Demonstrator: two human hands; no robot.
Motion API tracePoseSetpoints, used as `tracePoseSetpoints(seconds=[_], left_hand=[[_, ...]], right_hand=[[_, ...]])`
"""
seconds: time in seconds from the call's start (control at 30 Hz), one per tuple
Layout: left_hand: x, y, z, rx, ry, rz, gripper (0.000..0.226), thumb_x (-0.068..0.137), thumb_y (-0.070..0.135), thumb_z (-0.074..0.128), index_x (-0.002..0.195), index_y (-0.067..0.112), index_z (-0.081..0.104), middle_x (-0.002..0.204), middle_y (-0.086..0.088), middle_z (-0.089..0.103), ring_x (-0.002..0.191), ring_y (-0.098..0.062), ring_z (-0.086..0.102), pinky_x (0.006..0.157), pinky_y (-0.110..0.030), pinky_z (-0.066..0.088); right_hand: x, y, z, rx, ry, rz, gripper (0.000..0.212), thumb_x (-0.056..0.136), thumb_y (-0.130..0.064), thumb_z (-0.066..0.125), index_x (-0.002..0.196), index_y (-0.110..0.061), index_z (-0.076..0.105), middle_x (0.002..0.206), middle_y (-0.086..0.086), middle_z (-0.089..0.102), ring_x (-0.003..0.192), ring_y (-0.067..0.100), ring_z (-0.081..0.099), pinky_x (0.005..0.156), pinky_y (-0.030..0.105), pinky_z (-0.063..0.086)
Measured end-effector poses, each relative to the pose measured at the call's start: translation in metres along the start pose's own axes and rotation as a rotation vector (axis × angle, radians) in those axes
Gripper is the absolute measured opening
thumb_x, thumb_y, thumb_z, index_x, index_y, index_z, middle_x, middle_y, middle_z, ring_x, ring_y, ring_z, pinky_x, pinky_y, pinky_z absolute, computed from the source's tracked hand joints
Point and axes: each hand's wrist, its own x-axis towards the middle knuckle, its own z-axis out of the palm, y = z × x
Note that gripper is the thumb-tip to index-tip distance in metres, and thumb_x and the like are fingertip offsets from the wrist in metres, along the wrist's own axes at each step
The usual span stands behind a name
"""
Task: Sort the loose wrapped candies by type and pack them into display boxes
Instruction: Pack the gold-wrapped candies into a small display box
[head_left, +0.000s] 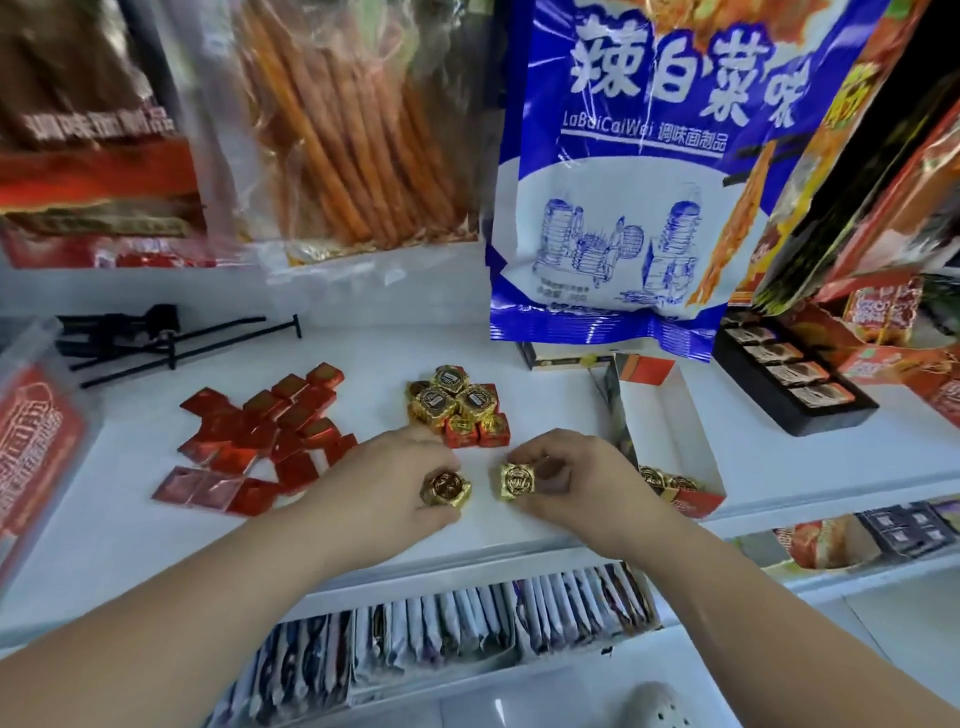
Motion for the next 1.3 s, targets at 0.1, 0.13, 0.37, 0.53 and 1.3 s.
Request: tracePoseSetpoints(seconds=[0.1, 0.13, 0.37, 0.53, 1.3], left_hand=[[0.003, 0.003, -0.002, 0.009, 0.020, -0.022, 0.037, 0.069, 0.057, 0.077, 0.094, 0.033, 0.064, 0.090, 0.019, 0.048, 0.082, -0.004, 0.050, 0.076, -0.027, 0.047], [0.003, 0.005, -0.004, 0.006, 0.019, -0.031, 0.037, 0.066, 0.059, 0.078, 0.088, 0.034, 0.061, 0.087, 0.018, 0.048, 0.079, -0.003, 0.050, 0.073, -0.027, 0.046], [-0.002, 0.006, -0.006, -0.048, -0.038, -0.018, 0.048, 0.072, 0.041, 0.079, 0.117, 0.026, 0.067, 0.097, 0.018, 0.051, 0.081, 0.002, 0.051, 0.071, -0.006, 0.036], [-0.003, 0.006, -0.009, -0.083, -0.049, -0.041, 0.032, 0.074, 0.039, 0.080, 0.104, 0.032, 0.071, 0.092, 0.015, 0.056, 0.071, 0.003, 0.050, 0.064, -0.010, 0.037], [0.039, 0.046, -0.026, -0.070, -0.007, -0.042, 0.028, 0.074, 0.045, 0.079, 0.098, 0.032, 0.073, 0.085, 0.015, 0.057, 0.073, 0.000, 0.052, 0.063, -0.017, 0.039]], right_hand=[[-0.002, -0.002, -0.001, -0.077, -0.001, -0.022, 0.036, 0.075, -0.036, 0.083, 0.109, -0.032, 0.071, 0.106, -0.016, 0.065, 0.096, -0.001, 0.058, 0.086, 0.019, 0.050], [-0.002, -0.003, -0.001, -0.071, -0.012, -0.032, 0.036, 0.075, -0.037, 0.083, 0.109, -0.032, 0.072, 0.106, -0.016, 0.064, 0.098, 0.000, 0.058, 0.089, 0.022, 0.051], [-0.007, -0.011, -0.004, -0.152, -0.194, -0.071, 0.064, 0.073, -0.023, 0.076, 0.132, -0.040, 0.055, 0.104, -0.014, 0.056, 0.094, 0.000, 0.052, 0.086, 0.019, 0.047], [-0.009, -0.016, 0.001, -0.259, -0.101, -0.065, 0.032, 0.072, -0.040, 0.078, 0.101, -0.030, 0.068, 0.076, -0.012, 0.061, 0.071, 0.005, 0.058, 0.067, 0.030, 0.053], [-0.019, -0.014, -0.067, -0.301, 0.168, -0.257, 0.033, 0.075, -0.035, 0.081, 0.105, -0.030, 0.068, 0.090, -0.025, 0.053, 0.068, 0.007, 0.056, 0.063, 0.015, 0.043]])
